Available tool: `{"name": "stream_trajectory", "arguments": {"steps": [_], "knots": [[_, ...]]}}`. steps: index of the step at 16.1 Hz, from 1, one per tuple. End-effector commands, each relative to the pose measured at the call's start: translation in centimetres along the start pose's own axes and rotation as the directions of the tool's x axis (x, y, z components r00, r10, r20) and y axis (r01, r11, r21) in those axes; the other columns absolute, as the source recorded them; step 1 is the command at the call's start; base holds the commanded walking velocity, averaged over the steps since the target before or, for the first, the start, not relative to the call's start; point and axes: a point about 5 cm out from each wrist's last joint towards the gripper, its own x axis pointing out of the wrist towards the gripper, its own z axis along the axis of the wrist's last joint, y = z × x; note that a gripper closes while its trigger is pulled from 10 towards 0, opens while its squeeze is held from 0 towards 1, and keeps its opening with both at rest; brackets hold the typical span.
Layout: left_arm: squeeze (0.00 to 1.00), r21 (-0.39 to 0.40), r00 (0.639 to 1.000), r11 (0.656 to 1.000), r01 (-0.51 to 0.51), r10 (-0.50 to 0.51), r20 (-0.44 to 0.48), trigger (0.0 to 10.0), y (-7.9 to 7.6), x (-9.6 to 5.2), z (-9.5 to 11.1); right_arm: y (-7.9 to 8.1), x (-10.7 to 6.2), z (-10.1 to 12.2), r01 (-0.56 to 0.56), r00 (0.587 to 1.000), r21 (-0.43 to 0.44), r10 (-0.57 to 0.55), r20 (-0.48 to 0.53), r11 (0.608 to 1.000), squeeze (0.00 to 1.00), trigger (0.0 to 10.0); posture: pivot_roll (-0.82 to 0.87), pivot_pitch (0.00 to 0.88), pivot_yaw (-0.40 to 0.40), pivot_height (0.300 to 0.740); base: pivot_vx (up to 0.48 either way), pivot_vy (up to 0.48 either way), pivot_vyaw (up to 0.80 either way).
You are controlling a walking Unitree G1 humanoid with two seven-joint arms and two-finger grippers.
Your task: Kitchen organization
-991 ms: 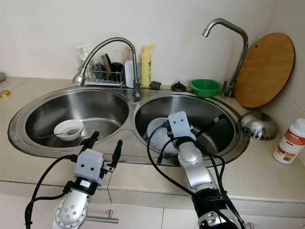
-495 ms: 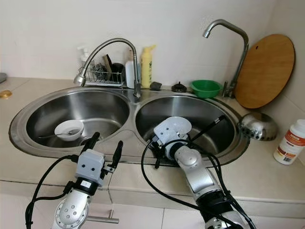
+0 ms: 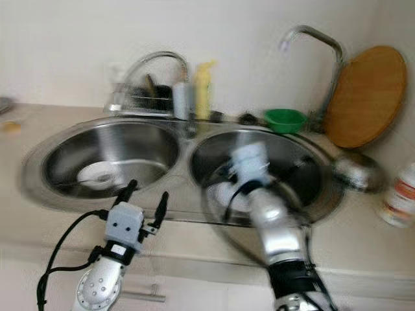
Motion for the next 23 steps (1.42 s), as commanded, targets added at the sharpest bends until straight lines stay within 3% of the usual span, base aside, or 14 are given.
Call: {"name": "stream_trajectory", "arguments": {"steps": [1, 11, 17, 20, 23], "knots": [[0.00, 0.001, 1.000, 1.000, 0.001, -0.001, -0.008, 10.0, 0.2, 0.0, -0.1, 0.6, 0.3, 1.3, -0.001, 0.998, 0.027, 0.000, 0.064, 1.000, 0.00, 10.0, 0.11, 0.000, -0.030, 0.740, 0.000, 0.480, 0.00], [0.00, 0.003, 1.000, 1.000, -0.006, 0.006, 0.008, 10.0, 0.1, 0.0, 0.2, 1.1, -0.6, 2.0, 0.032, 0.986, 0.081, -0.044, 0.159, 0.996, 0.00, 10.0, 0.11, 0.000, -0.035, 0.740, 0.000, 0.480, 0.00], [0.00, 0.015, 0.998, 0.999, -0.038, 0.037, 0.054, 10.0, 0.7, 0.1, 0.7, 2.1, -2.0, 1.5, -0.013, 0.983, 0.033, 0.006, 0.182, 0.999, 0.00, 10.0, 0.11, 0.000, -0.034, 0.740, 0.000, 0.400, 0.00], [0.00, 0.019, 0.997, 0.999, -0.039, 0.038, 0.061, 10.0, 0.7, -0.1, 0.8, 1.2, -3.7, 1.8, 0.014, 0.971, -0.042, -0.003, 0.240, 0.999, 0.00, 10.0, 0.11, 0.000, -0.039, 0.740, 0.000, 0.000, 0.00], [0.00, 0.021, 0.997, 0.999, -0.038, 0.037, 0.070, 10.0, 0.7, -0.3, 0.8, -0.4, -5.9, 2.8, 0.068, 0.957, -0.041, -0.054, 0.286, 0.997, 0.00, 10.0, 0.09, 0.000, -0.039, 0.740, 0.000, 0.000, 0.00]]}}
